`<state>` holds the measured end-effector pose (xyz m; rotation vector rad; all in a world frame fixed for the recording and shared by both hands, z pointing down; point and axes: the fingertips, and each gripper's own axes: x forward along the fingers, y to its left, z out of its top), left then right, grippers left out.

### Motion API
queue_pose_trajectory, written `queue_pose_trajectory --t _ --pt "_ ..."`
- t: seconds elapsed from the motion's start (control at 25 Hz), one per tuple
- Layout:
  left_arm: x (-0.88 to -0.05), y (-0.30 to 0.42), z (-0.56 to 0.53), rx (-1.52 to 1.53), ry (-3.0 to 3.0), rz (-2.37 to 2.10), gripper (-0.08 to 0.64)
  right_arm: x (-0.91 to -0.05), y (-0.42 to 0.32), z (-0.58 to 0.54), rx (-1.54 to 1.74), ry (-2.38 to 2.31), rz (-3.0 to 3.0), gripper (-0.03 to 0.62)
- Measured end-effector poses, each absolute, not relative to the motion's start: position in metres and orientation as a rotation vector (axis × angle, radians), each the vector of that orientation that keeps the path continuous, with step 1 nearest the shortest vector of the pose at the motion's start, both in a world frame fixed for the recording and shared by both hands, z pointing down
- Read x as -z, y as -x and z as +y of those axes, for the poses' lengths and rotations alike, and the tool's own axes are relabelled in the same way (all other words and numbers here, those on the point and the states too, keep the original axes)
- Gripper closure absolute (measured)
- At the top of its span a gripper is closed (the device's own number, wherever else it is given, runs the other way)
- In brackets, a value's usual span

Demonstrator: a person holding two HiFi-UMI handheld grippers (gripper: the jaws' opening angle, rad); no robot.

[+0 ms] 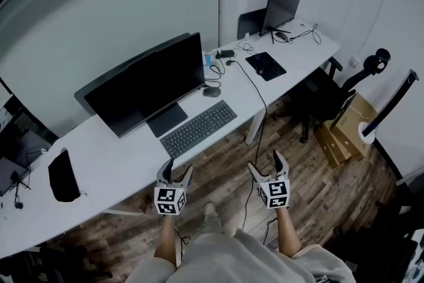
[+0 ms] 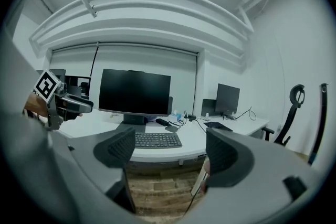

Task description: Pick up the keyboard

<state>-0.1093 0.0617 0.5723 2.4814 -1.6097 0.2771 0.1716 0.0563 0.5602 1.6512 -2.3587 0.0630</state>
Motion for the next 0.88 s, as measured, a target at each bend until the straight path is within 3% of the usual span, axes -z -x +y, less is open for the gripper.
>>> queue_pose_trajectory --t 0.88 --pt "-0.578 0.141 -0.121 -0.302 -2.553 -1.492 0.267 -0.557 -0.125 -0.106 -0.049 -1.692 -2.293 0.178"
